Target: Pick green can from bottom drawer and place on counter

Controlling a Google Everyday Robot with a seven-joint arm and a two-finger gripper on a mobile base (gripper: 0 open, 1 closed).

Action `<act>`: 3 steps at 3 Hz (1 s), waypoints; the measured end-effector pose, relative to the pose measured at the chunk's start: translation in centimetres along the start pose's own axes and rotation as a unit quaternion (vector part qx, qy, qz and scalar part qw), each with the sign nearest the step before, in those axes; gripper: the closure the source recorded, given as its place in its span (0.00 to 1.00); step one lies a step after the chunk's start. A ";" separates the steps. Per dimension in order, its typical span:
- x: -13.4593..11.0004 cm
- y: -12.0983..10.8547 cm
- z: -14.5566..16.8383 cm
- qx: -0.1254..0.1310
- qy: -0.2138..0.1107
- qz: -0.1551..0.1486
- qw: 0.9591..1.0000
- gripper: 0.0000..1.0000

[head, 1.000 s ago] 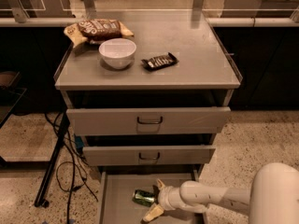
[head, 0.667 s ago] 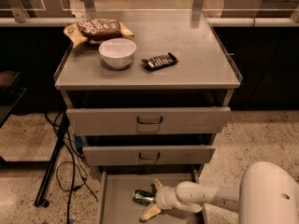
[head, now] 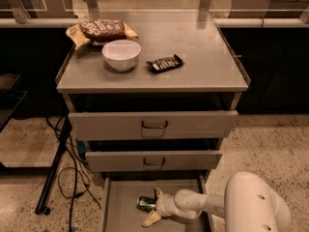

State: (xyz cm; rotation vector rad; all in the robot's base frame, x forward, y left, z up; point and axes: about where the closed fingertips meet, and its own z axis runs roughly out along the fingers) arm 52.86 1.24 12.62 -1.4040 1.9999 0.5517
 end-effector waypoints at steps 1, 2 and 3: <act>0.2 0.0 0.3 0.000 0.000 0.000 1.000 0.00; 0.2 0.0 0.3 0.000 0.000 0.000 1.000 0.19; 0.2 0.0 0.3 0.000 0.000 0.000 1.000 0.42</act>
Offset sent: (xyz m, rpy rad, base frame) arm 0.0005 0.0009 -0.0035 -0.0006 -0.0005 -0.0003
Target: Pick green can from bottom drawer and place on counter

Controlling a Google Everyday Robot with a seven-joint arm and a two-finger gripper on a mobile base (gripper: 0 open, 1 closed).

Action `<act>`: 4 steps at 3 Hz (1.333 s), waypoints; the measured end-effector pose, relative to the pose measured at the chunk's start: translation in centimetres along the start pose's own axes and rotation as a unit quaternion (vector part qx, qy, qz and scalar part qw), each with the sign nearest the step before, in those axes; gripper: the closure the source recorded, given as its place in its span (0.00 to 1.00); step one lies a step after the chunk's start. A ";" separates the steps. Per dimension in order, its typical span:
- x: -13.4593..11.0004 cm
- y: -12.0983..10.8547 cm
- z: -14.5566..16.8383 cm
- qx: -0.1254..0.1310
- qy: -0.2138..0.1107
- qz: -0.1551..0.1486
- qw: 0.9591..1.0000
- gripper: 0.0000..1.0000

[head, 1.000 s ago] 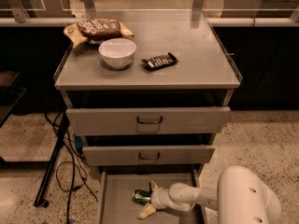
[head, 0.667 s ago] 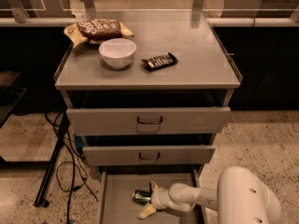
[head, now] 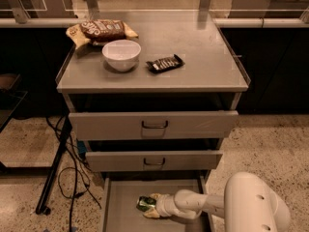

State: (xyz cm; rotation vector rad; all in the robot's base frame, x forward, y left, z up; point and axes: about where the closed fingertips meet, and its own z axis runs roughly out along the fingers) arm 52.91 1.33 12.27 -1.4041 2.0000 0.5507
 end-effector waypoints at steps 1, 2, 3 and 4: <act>0.0 0.0 0.0 0.000 0.000 0.000 1.000 0.65; 0.0 0.0 0.0 0.000 0.000 0.000 1.000 0.89; 0.0 0.0 0.0 0.000 0.000 0.000 1.000 1.00; 0.0 0.0 0.0 0.000 0.000 0.000 1.000 1.00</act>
Offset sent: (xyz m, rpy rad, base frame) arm 0.0000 0.0000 0.0000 0.0000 0.0000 0.0000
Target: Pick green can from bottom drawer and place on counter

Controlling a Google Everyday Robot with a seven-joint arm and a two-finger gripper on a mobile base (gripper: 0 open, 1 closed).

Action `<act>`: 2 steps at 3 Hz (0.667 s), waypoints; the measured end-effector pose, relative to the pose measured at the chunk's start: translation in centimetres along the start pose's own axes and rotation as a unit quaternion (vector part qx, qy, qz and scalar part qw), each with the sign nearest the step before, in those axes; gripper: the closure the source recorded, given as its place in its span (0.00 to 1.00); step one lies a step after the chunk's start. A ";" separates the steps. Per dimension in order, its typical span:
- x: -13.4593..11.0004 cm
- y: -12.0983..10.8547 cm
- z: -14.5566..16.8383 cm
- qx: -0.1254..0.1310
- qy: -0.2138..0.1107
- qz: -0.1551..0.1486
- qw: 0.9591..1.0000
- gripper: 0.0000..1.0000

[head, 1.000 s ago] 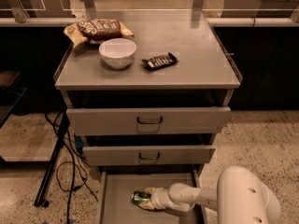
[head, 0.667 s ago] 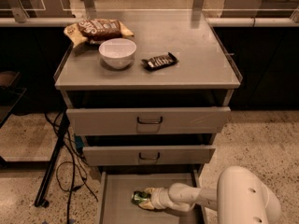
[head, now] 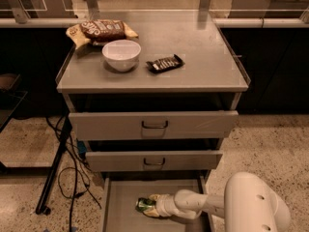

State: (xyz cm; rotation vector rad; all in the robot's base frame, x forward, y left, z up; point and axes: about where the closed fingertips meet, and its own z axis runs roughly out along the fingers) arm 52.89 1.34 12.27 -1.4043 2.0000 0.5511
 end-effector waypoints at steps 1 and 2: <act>0.3 3.0 -0.4 -0.021 0.001 0.004 1.000 1.00; -0.9 5.1 -3.8 -0.010 -0.007 -0.002 1.000 1.00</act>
Offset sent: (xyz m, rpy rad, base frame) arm -0.1068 -0.0156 0.0841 0.0261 -0.0147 0.0130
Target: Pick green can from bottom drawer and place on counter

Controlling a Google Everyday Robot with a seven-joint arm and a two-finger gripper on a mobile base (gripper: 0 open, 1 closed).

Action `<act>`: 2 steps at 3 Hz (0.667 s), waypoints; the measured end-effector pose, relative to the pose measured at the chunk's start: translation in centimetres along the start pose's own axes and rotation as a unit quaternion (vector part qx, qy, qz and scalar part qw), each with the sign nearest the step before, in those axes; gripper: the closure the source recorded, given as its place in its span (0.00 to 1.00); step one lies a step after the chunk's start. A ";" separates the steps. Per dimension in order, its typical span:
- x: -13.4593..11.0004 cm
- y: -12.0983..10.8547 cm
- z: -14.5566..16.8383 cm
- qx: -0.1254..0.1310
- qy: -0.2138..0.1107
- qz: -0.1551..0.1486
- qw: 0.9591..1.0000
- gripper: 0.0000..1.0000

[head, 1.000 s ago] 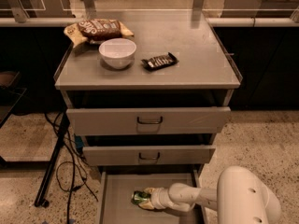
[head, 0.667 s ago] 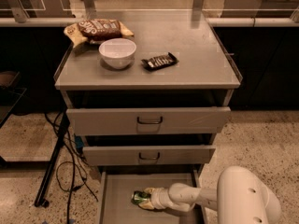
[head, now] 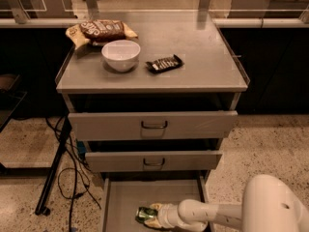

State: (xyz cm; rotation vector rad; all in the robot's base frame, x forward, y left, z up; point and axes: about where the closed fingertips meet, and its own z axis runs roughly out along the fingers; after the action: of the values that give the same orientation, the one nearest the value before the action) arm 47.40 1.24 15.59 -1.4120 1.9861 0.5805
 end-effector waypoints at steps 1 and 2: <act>-2.6 0.5 -5.5 0.039 -0.008 -0.027 0.999 1.00; -5.3 1.5 -10.7 0.054 -0.016 -0.060 0.997 1.00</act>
Offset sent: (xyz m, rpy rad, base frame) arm -0.0416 -0.0518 0.1888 -0.0308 -0.2492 0.0489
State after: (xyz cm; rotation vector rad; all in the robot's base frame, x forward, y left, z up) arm 44.75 -1.80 26.91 -1.4359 1.8643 0.4332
